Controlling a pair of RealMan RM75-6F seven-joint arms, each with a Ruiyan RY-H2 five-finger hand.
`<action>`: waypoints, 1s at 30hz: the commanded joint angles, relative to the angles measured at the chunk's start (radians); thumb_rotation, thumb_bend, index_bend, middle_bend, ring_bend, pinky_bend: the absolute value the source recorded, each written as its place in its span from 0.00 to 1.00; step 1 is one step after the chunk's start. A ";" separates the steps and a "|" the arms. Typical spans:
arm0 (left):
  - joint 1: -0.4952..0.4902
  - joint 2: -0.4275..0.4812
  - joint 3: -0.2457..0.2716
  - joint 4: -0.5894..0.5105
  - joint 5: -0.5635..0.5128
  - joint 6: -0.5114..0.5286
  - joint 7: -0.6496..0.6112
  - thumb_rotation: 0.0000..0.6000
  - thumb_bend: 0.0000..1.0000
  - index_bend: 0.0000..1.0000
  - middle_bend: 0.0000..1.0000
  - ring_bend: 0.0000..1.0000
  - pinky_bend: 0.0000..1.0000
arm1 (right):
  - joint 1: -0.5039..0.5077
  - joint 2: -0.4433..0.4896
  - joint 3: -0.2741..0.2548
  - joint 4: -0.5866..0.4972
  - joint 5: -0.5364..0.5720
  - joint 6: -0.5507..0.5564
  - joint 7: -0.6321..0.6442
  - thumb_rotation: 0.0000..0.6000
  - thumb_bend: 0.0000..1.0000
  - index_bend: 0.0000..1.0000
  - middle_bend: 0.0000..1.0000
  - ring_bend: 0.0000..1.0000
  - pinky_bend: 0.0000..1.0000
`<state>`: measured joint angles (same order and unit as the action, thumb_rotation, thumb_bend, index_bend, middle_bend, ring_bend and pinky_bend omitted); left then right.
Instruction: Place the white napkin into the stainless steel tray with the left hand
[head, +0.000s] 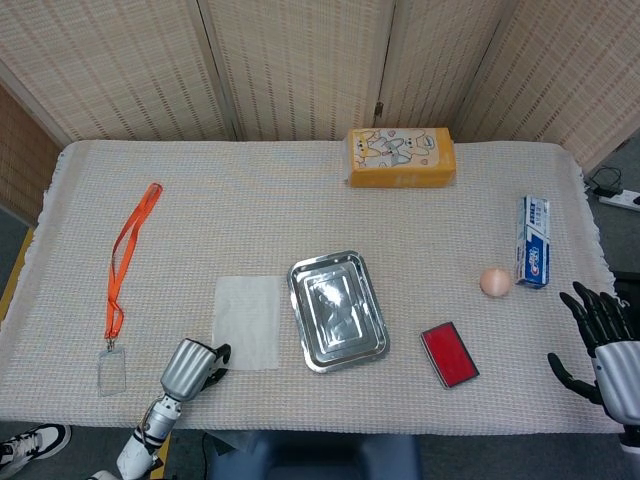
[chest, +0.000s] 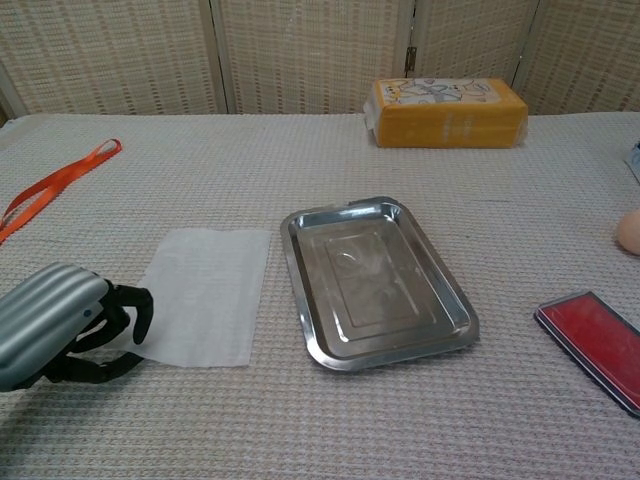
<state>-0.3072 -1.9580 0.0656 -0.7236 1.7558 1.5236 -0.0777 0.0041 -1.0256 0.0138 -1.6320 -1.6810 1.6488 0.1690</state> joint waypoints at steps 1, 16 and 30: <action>-0.002 -0.024 0.002 0.037 0.006 0.022 -0.019 1.00 0.42 0.66 1.00 1.00 1.00 | 0.000 0.000 -0.001 0.000 -0.002 0.000 -0.001 1.00 0.40 0.00 0.00 0.00 0.00; -0.022 -0.032 0.002 0.074 0.017 0.094 -0.008 1.00 0.58 0.70 1.00 1.00 1.00 | 0.002 0.003 -0.003 0.004 -0.006 -0.003 0.008 1.00 0.40 0.00 0.00 0.00 0.00; -0.113 0.074 -0.077 -0.099 0.047 0.194 0.183 1.00 0.58 0.70 1.00 1.00 1.00 | -0.008 0.024 -0.011 0.008 -0.019 0.018 0.061 1.00 0.40 0.00 0.00 0.00 0.00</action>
<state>-0.4004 -1.9081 0.0089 -0.7836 1.7953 1.6991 0.0725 -0.0028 -1.0022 0.0025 -1.6238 -1.7003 1.6662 0.2289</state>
